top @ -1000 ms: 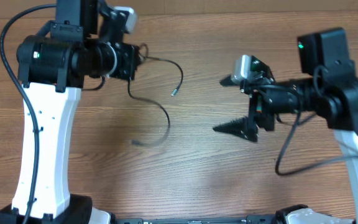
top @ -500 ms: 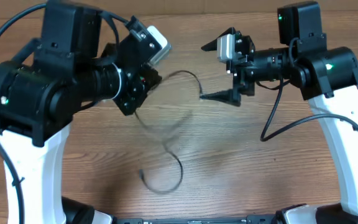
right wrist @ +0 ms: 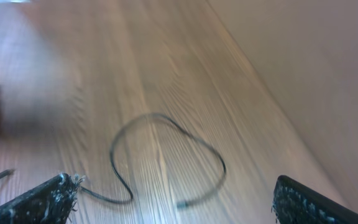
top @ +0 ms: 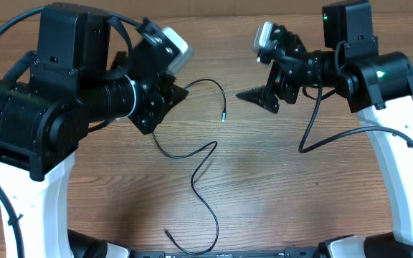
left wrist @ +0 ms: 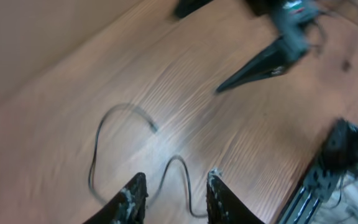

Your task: Untangle cables

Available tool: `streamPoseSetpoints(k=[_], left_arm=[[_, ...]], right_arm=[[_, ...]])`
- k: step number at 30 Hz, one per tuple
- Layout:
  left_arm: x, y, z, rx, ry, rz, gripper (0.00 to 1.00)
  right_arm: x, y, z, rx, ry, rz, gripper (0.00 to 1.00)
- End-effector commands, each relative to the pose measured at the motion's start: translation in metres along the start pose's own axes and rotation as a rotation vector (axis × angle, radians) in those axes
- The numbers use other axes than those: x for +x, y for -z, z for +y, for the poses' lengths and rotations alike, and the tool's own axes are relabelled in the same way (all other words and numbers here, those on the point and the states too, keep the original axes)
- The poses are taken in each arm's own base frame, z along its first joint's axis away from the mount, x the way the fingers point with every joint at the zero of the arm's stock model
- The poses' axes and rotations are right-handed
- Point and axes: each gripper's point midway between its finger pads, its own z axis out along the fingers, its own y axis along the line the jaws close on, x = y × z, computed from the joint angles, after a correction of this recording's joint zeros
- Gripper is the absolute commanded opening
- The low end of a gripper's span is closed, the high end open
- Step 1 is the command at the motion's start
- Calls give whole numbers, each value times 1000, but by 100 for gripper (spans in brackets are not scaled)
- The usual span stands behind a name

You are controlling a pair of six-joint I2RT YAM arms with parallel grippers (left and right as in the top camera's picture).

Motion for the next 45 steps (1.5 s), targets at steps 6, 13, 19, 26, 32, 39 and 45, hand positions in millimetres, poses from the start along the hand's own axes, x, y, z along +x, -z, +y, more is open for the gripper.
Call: streamPoseSetpoints(k=[6, 13, 19, 26, 32, 39, 45], left_arm=[[46, -46, 28, -118, 451, 234, 34], [88, -120, 6, -41, 426, 428, 35], [123, -162, -2, -50, 464, 522, 30], [186, -197, -13, -35, 511, 668, 33], [212, -222, -30, 54, 527, 682, 41], [225, -235, -32, 55, 399, 679, 47], [250, -250, -29, 20, 375, 686, 48]], right_arm=[[8, 8, -55, 278, -295, 40, 100], [-3, 16, -62, 329, -294, 1, 100], [15, 46, -98, 607, -408, 57, 100], [32, 97, -139, 856, -709, -59, 100], [46, 116, -149, 897, -884, -129, 100], [41, 103, -138, 795, -890, -133, 100], [37, 98, -131, 739, -893, -135, 100]])
